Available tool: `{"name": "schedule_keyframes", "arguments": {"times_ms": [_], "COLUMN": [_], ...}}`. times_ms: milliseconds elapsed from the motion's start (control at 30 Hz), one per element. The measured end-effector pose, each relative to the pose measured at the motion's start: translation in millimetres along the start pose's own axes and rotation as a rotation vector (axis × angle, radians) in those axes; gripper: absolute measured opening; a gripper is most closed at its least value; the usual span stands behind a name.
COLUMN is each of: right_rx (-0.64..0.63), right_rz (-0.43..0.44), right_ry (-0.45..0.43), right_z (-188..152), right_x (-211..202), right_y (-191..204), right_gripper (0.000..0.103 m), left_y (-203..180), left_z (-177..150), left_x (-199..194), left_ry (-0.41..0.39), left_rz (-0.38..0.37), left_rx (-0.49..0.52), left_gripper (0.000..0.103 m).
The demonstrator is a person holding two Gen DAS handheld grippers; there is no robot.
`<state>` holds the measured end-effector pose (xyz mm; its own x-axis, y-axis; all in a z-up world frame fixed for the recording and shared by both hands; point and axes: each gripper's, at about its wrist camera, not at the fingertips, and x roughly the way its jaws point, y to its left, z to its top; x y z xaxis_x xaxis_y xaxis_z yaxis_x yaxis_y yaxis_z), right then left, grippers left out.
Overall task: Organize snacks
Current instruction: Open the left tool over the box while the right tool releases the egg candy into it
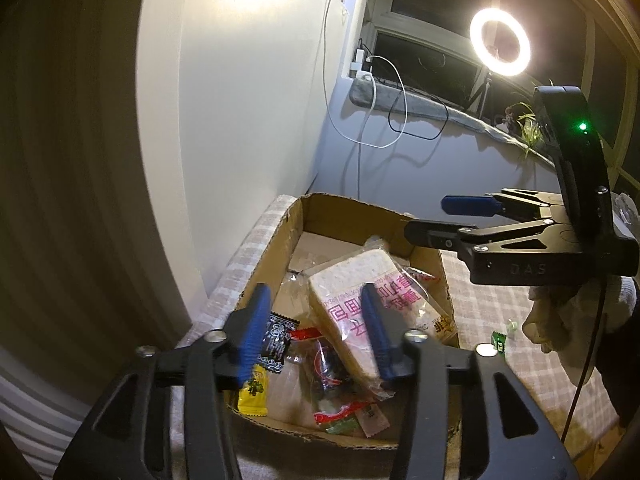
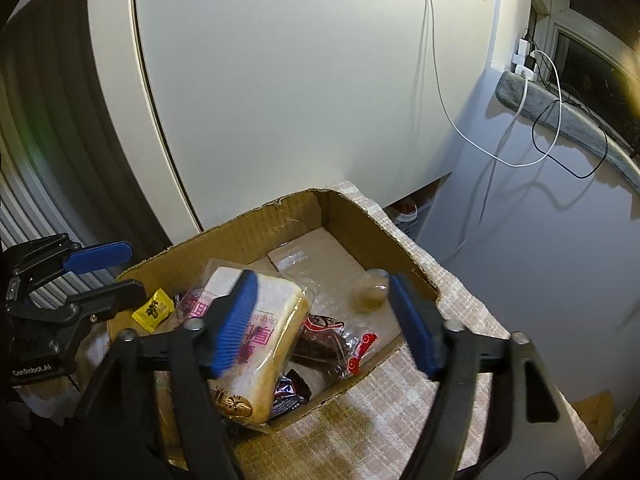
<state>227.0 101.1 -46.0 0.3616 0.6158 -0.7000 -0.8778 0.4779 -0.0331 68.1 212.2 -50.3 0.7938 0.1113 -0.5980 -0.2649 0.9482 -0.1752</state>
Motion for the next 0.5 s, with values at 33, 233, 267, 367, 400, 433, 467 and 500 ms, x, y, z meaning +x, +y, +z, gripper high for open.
{"name": "schedule_keyframes", "arguments": {"times_ms": [33,233,267,367,400,433,467,500], "right_rx": [0.002,0.011,0.01,0.006,0.006,0.006,0.004,0.004], "right_rz": [-0.002,-0.014,-0.017,-0.021,-0.021,-0.021,-0.023,-0.024], "right_ry": [-0.005,-0.013,-0.012,-0.012,-0.012,-0.012,-0.014,-0.016], "right_z": [0.2,0.5,0.5,0.2,-0.1,-0.2,-0.3,-0.6], "right_x": [-1.3,-5.4,-5.7,-7.6,-8.5,-9.4,-11.0,-12.1], "right_y": [-0.5,-1.5,-1.1,0.3,0.4,0.7,1.1,1.5], "right_gripper": [0.08,0.088,0.088,0.088,0.088,0.088,0.088,0.088], "left_y": [-0.8,-4.2,-4.7,-5.8,-5.9,-6.1,-6.6,-7.4], "left_z": [0.1,1.7,1.8,1.8,1.9,1.9,1.8,1.8], "left_x": [-0.8,-2.2,-2.4,-3.8,-4.4,-5.1,-5.2,-6.0], "left_ry": [-0.004,-0.011,-0.012,-0.015,-0.016,-0.017,-0.017,-0.018], "left_rz": [-0.001,0.009,0.01,0.014,0.014,0.013,0.012,0.012], "left_rx": [0.003,0.014,0.015,0.02,0.02,0.02,0.021,0.022], "left_gripper": [0.057,0.065,0.065,0.066,0.066,0.066,0.066,0.066]}}
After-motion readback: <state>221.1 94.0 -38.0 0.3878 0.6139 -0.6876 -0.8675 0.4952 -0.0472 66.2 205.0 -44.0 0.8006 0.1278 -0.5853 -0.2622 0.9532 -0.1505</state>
